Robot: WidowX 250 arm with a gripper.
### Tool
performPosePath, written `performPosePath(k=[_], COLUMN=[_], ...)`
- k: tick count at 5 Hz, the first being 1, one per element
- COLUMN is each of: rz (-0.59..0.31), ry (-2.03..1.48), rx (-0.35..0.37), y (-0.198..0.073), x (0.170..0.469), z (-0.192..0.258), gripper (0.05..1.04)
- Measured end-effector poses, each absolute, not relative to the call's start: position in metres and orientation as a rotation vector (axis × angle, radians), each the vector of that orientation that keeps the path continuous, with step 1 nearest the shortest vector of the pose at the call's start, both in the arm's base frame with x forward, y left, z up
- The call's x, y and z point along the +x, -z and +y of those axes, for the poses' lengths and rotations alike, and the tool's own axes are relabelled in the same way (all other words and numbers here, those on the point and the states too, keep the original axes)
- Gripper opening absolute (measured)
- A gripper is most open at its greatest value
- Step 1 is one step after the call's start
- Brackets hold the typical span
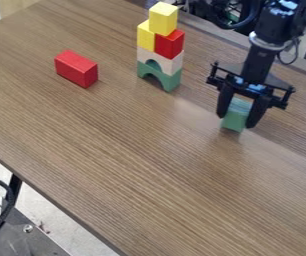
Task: Remove the green cube from the tower and put it on the right of the table
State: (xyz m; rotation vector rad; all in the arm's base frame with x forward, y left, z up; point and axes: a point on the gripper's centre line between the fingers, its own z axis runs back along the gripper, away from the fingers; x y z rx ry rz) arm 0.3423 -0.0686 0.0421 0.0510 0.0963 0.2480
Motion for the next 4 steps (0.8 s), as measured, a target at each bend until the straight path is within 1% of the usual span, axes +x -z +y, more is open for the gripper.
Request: performPosePath(k=[1, 2, 3, 4], rz=[0.098, 0.089, 0.07, -0.053], ry=[-0.151, -0.108, -0.09, -0.128], rx=[0.107, 0.117, 0.048, -0.056], y=[-0.041, -0.041, -0.065, -0.122], x=[0.342, 0.342, 0.348, 0.367], z=[-0.061, -0.063, -0.067, -0.057], gripper=[0.637, 0.941, 1.005, 0.999])
